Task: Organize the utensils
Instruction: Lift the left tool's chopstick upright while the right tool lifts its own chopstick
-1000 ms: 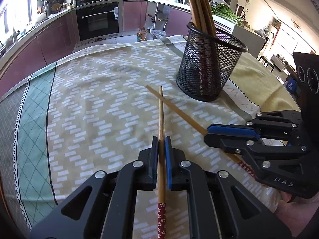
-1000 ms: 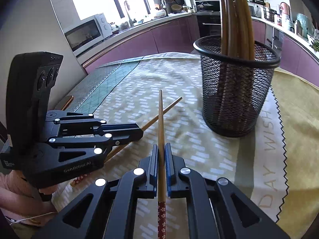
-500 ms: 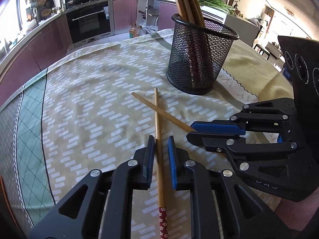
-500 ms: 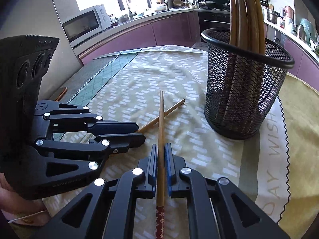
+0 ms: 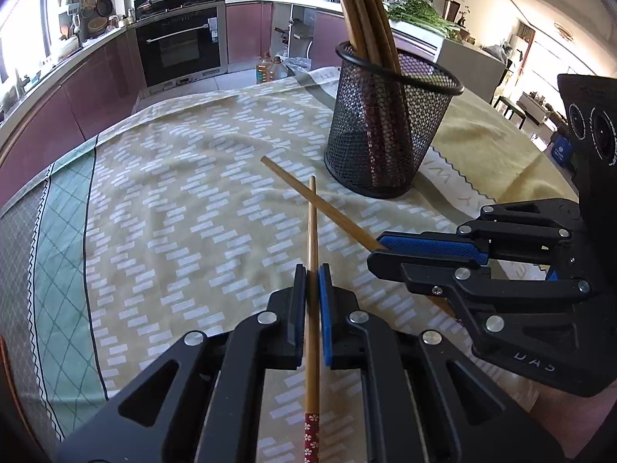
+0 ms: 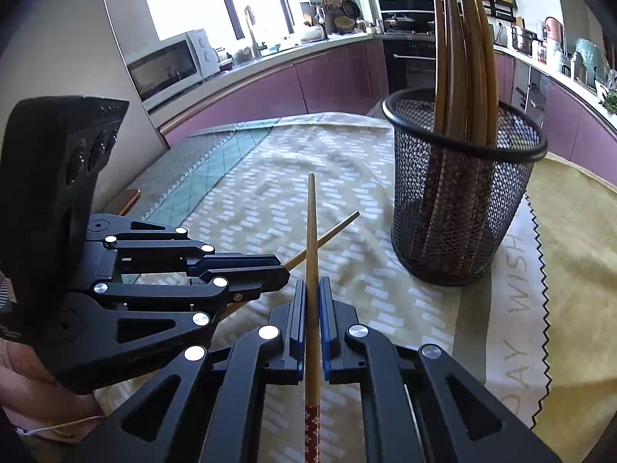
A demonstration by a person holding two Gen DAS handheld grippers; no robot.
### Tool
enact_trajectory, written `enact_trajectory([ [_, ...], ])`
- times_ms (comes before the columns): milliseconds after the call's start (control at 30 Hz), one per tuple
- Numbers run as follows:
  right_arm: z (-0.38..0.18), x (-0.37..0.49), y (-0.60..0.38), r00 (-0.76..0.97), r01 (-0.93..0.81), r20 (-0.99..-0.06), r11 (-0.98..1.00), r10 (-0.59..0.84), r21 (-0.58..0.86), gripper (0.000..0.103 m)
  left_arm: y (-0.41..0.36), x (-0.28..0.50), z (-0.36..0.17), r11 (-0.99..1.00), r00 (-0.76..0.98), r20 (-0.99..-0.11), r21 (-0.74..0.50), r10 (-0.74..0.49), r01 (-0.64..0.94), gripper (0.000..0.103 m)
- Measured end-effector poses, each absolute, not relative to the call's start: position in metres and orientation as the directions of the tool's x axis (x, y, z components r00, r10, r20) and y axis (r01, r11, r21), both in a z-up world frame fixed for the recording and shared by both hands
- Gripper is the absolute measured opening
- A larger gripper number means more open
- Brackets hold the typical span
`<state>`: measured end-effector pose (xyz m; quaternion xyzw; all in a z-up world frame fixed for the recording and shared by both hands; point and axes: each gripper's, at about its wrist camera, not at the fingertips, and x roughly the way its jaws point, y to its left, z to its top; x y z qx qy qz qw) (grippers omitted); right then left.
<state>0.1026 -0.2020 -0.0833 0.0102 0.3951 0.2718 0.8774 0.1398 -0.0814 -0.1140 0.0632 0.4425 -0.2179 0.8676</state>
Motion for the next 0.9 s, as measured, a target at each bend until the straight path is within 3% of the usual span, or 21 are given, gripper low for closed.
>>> enact_trajectory([
  [900, -0.036, 0.084, -0.224, 0.621, -0.484, -0.569, 0.835, 0.538, 0.262, 0.006, -0.057, 0.118, -0.059, 0.866, 0.568, -0.677, -0.222, -0.467, 0.448, 0.007],
])
